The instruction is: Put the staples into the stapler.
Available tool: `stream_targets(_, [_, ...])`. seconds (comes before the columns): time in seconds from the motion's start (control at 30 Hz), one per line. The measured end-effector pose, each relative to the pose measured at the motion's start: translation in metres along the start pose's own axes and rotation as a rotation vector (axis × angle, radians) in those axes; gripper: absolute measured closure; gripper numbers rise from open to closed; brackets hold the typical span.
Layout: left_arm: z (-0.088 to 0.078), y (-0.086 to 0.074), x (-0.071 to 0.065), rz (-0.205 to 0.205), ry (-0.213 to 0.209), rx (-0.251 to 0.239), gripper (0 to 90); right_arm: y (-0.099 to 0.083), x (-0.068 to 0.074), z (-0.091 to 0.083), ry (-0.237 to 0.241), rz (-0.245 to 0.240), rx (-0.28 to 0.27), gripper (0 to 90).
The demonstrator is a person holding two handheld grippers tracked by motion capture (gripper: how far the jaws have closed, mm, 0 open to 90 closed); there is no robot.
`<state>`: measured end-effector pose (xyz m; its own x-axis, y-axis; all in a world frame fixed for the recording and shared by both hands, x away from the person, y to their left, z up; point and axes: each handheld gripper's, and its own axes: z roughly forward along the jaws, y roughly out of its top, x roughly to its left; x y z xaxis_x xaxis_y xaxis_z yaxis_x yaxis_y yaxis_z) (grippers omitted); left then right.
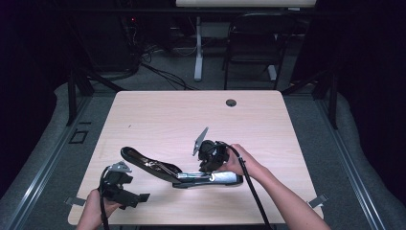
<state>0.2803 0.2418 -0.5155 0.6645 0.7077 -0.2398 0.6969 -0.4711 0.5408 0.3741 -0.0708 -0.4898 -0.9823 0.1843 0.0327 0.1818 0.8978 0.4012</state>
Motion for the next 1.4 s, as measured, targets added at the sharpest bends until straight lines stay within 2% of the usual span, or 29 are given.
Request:
stream_targets(0.43, [0.0004, 0.0001, -0.0005, -0.003, 0.003, -0.003, 0.5, -0.0006, 0.0009, 0.0048, -0.002, -0.025, 0.042, 78.2])
stream_targets(0.67, [0.0007, 0.0001, -0.0006, -0.004, 0.003, -0.002, 0.5, -0.0008, 0.0006, 0.0068, 0.007, -0.025, 0.04, 78.1])
stream_targets(1.4, [0.0008, 0.0001, -0.0007, -0.004, 0.003, -0.001, 0.5, 0.0006, 0.0003, 0.0089, 0.016, -0.07, 0.058, 78.0])
